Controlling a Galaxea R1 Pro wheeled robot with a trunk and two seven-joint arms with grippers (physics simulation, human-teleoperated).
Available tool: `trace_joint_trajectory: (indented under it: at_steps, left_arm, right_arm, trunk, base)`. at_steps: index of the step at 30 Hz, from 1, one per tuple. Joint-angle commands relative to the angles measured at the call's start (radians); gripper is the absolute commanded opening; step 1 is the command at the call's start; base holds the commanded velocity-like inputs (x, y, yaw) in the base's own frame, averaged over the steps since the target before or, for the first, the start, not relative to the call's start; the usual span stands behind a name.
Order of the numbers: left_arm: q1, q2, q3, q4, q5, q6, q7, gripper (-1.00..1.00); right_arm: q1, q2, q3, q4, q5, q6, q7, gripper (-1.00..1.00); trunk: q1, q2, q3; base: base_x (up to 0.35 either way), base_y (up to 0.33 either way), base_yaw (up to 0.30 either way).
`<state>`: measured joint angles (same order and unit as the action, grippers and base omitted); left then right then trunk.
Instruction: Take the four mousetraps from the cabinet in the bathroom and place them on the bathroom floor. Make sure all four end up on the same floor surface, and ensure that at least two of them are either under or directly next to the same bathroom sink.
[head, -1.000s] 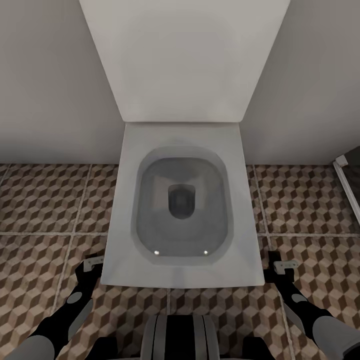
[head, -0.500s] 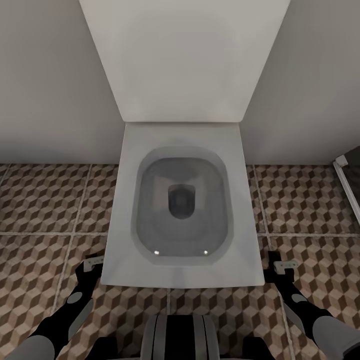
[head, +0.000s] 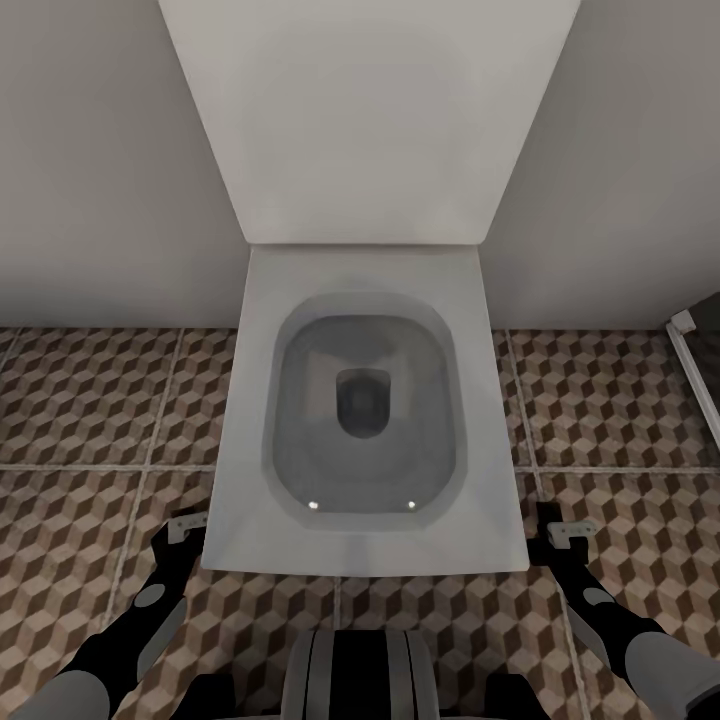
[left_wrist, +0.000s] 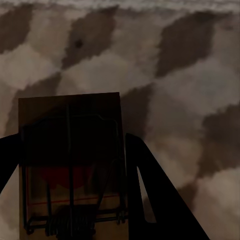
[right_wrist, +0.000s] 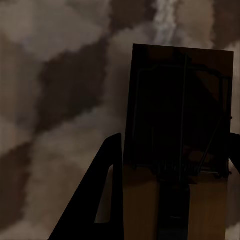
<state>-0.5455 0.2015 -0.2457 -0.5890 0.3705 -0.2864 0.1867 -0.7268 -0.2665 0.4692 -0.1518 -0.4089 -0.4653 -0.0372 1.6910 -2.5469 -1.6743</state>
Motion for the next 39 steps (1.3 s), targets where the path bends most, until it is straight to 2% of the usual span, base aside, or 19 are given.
trace_joint_trajectory:
  at_steps: [1, 14, 18, 39]
  left_arm:
    - [-0.001, 0.002, -0.009, 0.000, 0.004, -0.003, 0.011, -1.00]
    - [-0.001, 0.002, -0.009, 0.000, 0.003, -0.003, 0.011, -1.00]
    - [-0.001, 0.001, -0.010, 0.000, 0.003, -0.003, 0.011, -1.00]
    - [-0.001, 0.001, -0.009, 0.000, 0.004, -0.003, 0.011, -1.00]
  right_arm:
    - [0.000, 0.000, 0.008, 0.000, -0.009, -0.003, 0.002, -1.00]
    - [0.000, 0.000, 0.008, 0.000, -0.009, -0.003, 0.002, -1.00]
    - [0.000, 0.000, 0.008, 0.000, -0.008, -0.003, 0.002, -1.00]
    - [0.000, 0.000, 0.008, 0.000, -0.009, -0.003, 0.002, -1.00]
  trunk:
    - [0.000, 0.000, 0.000]
    - [0.000, 0.000, 0.000]
    - [0.002, -0.001, -0.016]
    - [0.002, -0.001, -0.016]
  base:
    - [0.000, 0.000, 0.000]
    - [0.000, 0.000, 0.000]
    - [0.000, 0.000, 0.000]
    - [0.000, 0.000, 0.000]
